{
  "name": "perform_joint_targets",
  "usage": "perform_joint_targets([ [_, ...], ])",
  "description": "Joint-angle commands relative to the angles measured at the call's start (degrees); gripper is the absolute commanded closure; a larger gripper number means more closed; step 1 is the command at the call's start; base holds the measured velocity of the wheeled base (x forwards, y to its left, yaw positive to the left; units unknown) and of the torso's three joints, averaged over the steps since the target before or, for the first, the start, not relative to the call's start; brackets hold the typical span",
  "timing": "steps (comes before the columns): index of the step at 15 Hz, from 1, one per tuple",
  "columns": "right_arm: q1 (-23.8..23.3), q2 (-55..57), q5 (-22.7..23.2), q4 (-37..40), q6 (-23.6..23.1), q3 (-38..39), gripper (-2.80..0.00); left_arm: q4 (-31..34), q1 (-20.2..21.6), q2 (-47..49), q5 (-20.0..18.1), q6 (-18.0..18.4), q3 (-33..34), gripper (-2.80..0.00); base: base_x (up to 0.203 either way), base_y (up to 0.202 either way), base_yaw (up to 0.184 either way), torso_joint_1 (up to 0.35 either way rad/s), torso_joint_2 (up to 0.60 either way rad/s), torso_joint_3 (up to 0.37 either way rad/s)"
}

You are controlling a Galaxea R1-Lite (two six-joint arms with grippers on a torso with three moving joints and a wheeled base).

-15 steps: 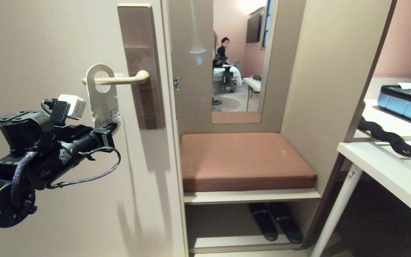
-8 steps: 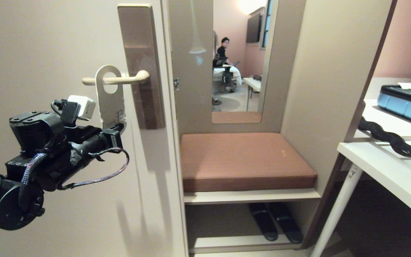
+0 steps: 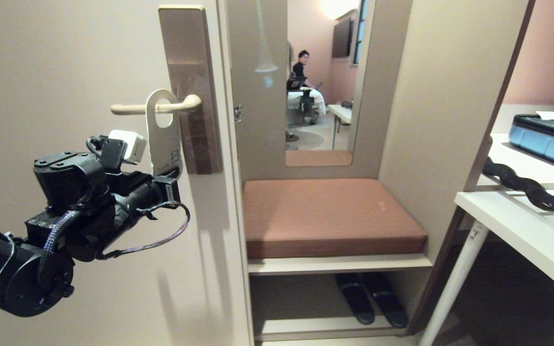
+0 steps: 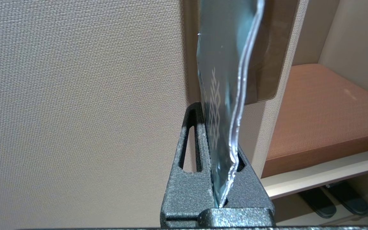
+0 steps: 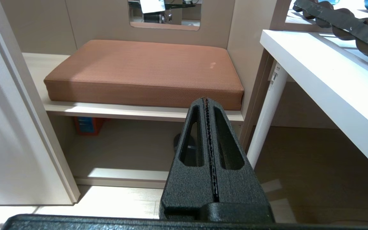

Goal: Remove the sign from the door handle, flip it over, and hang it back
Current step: Hang the sign back with the other side facing out

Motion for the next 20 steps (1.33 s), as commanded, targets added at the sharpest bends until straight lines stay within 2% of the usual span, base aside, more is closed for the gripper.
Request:
perform_joint_targets([
  [1, 0.0, 0.0, 0.0, 0.0, 0.0, 0.0, 0.0, -0.4, -0.7, 0.0, 0.3, 0.0, 0.0, 0.0, 0.0, 0.0, 0.0, 0.0, 0.0, 0.0],
  [3, 0.0, 0.0, 0.0, 0.0, 0.0, 0.0, 0.0, -0.4, -1.2, 0.0, 0.4, 0.0, 0.0, 0.0, 0.0, 0.0, 0.0, 0.0, 0.0, 0.0],
  [6, 0.0, 0.0, 0.0, 0.0, 0.0, 0.0, 0.0, -0.4, -3.4, 0.6, 2.7, 0.0, -0.1, 0.0, 0.0, 0.0, 0.0, 0.0, 0.0, 0.0],
  [10, 0.0, 0.0, 0.0, 0.0, 0.0, 0.0, 0.0, -0.4, -3.7, 0.8, 3.4, 0.2, 0.0, 0.0, 0.0, 0.0, 0.0, 0.0, 0.0, 0.0],
  [17, 0.0, 0.0, 0.0, 0.0, 0.0, 0.0, 0.0, -0.4, -4.2, 0.5, 9.0, 0.3, 0.0, 0.0, 0.0, 0.0, 0.0, 0.0, 0.0, 0.0],
  [20, 0.0, 0.0, 0.0, 0.0, 0.0, 0.0, 0.0, -0.5, -5.0, 0.5, 9.0, 0.3, 0.0, 0.0, 0.0, 0.0, 0.0, 0.0, 0.0, 0.0],
])
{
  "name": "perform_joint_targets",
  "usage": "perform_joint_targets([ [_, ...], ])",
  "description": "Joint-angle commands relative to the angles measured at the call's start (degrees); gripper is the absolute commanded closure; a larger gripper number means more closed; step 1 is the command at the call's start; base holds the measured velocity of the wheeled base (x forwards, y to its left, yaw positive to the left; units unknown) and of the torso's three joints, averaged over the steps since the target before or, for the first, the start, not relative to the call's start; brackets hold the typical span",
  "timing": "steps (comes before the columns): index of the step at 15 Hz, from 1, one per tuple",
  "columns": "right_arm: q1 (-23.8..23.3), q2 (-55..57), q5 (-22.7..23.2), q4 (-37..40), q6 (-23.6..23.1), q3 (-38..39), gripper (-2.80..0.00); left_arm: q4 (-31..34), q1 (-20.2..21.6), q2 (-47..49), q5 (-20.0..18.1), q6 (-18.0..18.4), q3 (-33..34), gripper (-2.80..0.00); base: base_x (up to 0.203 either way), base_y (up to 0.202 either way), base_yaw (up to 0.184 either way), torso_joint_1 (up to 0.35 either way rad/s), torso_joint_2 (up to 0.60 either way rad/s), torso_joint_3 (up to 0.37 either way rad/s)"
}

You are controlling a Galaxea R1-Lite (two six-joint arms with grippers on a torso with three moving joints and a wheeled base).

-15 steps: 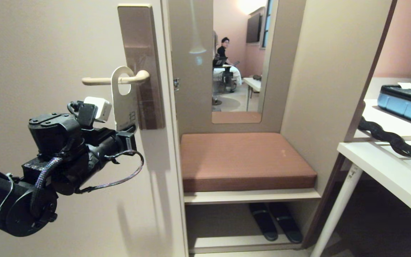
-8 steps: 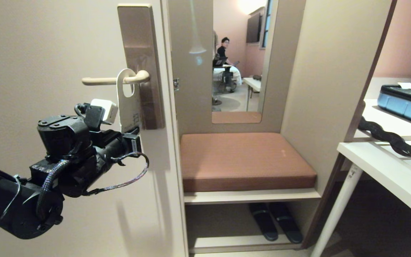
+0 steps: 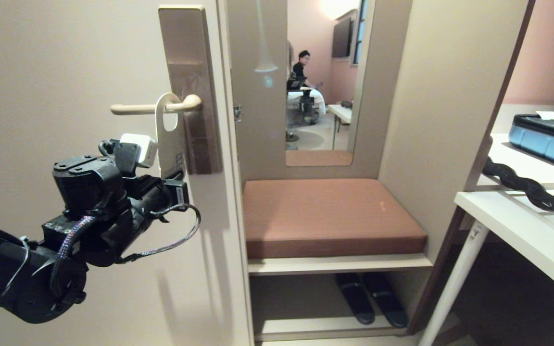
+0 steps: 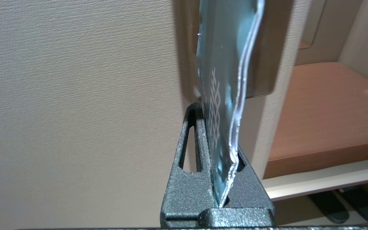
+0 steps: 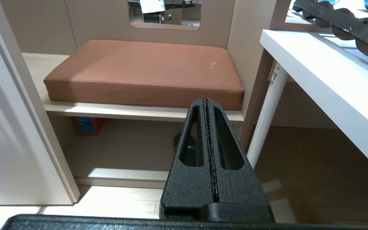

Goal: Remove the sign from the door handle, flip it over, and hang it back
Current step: Hang the sign back with the other side facing out

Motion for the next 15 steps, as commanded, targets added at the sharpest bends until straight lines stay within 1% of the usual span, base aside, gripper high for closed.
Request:
perform_joint_targets([
  [1, 0.0, 0.0, 0.0, 0.0, 0.0, 0.0, 0.0, -1.2, -0.6, -0.1, 0.1, 0.0, 0.0, 0.0, 0.0, 0.0, 0.0, 0.0, 0.0, 0.0],
  [3, 0.0, 0.0, 0.0, 0.0, 0.0, 0.0, 0.0, -3.4, -0.9, 0.3, -0.1, 0.0, 0.1, 0.0, 0.0, 0.0, 0.0, 0.0, 0.0, 0.0],
  [5, 0.0, 0.0, 0.0, 0.0, 0.0, 0.0, 0.0, -3.4, -1.4, 0.3, -0.1, 0.0, 0.1, 0.0, 0.0, 0.0, 0.0, 0.0, 0.0, 0.0],
  [6, 0.0, 0.0, 0.0, 0.0, 0.0, 0.0, 0.0, -3.5, -1.6, 0.3, -0.1, 0.0, 0.2, -2.8, 0.0, 0.0, 0.0, 0.0, 0.0, 0.0],
  [15, 0.0, 0.0, 0.0, 0.0, 0.0, 0.0, 0.0, -3.7, -1.7, 0.1, -0.2, -0.4, 1.0, -2.8, 0.0, 0.0, 0.0, 0.0, 0.0, 0.0],
])
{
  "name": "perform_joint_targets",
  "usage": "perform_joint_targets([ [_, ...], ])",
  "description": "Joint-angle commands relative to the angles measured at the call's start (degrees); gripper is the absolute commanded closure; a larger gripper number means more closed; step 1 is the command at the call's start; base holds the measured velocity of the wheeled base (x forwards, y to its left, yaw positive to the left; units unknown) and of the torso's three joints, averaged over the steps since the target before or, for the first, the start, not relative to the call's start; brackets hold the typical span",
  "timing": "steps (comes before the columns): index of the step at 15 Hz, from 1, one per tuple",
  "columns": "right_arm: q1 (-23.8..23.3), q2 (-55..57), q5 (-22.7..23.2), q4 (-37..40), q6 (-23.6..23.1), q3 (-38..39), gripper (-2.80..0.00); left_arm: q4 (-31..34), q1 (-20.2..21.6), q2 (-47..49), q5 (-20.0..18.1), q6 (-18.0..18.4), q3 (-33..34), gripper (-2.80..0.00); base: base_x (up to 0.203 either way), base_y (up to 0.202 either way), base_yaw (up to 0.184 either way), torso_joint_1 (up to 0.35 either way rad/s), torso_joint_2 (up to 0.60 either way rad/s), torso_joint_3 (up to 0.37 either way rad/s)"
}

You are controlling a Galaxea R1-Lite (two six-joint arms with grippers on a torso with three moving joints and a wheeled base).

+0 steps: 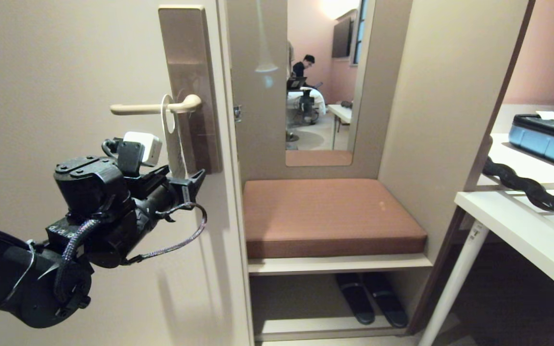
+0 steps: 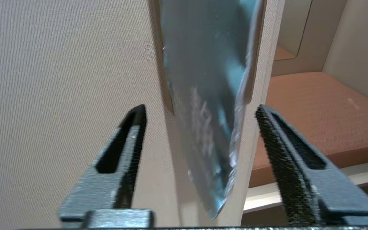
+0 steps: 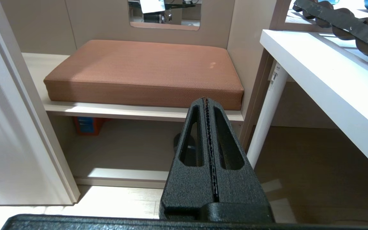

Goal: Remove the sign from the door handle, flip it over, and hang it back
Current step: Hang the sign back with the other side facing out

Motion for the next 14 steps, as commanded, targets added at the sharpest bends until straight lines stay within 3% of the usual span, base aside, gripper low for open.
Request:
perform_joint_targets([
  [1, 0.0, 0.0, 0.0, 0.0, 0.0, 0.0, 0.0, -1.2, 0.0, -0.4, 0.2, 0.0, 1.1, -2.8, 0.0, 0.0, 0.0, 0.0, 0.0, 0.0],
  [4, 0.0, 0.0, 0.0, 0.0, 0.0, 0.0, 0.0, -4.5, -0.6, -2.6, 0.0, 0.4, 4.8, -2.8, 0.0, 0.0, 0.0, 0.0, 0.0, 0.0],
  [7, 0.0, 0.0, 0.0, 0.0, 0.0, 0.0, 0.0, -4.8, -2.7, -7.1, 0.0, 0.4, 8.3, -2.8, 0.0, 0.0, 0.0, 0.0, 0.0, 0.0],
  [12, 0.0, 0.0, 0.0, 0.0, 0.0, 0.0, 0.0, -4.9, -2.8, -13.7, -0.3, 0.1, 15.9, -2.8, 0.0, 0.0, 0.0, 0.0, 0.0, 0.0],
  [14, 0.0, 0.0, 0.0, 0.0, 0.0, 0.0, 0.0, -5.1, -2.7, -14.5, -0.4, -0.1, 16.0, -2.8, 0.0, 0.0, 0.0, 0.0, 0.0, 0.0],
])
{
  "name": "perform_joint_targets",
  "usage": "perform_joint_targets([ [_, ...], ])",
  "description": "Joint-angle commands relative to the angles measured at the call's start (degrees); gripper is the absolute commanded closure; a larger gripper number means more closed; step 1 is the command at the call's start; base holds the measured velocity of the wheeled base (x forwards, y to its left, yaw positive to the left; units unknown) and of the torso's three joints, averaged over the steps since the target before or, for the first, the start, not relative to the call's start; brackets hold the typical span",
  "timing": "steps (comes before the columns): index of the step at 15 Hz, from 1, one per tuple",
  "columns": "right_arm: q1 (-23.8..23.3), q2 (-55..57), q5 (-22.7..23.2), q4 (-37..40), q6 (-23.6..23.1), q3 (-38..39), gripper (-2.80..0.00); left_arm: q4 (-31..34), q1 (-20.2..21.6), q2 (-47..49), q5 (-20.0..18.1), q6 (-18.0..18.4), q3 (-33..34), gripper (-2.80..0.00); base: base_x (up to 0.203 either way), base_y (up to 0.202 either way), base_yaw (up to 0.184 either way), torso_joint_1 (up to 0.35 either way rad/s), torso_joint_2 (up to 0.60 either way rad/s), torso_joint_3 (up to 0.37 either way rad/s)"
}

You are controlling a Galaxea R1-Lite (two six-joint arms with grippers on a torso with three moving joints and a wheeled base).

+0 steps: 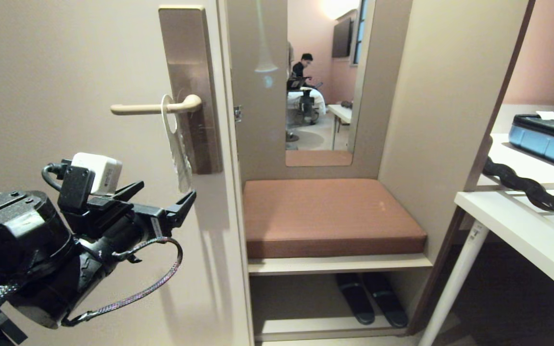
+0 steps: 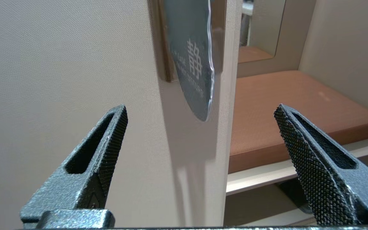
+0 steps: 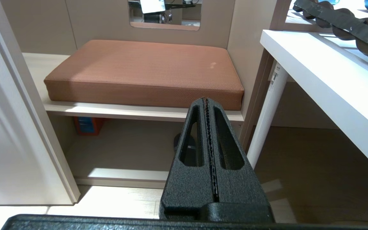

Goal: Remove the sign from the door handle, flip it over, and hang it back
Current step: Hang the sign back with the other side facing out

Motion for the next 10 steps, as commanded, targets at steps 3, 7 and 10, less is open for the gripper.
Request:
perform_joint_targets([
  [3, 0.0, 0.0, 0.0, 0.0, 0.0, 0.0, 0.0, -0.6, 0.1, -2.0, -0.4, 0.1, 0.5, -2.8, 0.0, 0.0, 0.0, 0.0, 0.0, 0.0],
  [7, 0.0, 0.0, 0.0, 0.0, 0.0, 0.0, 0.0, -1.7, 0.0, -2.0, -0.4, 0.1, 0.5, 0.0, 0.0, 0.0, 0.0, 0.0, 0.0, 0.0],
  [10, 0.0, 0.0, 0.0, 0.0, 0.0, 0.0, 0.0, -1.9, 0.0, -2.7, -0.4, 0.2, 0.7, 0.0, 0.0, 0.0, 0.0, 0.0, 0.0, 0.0],
])
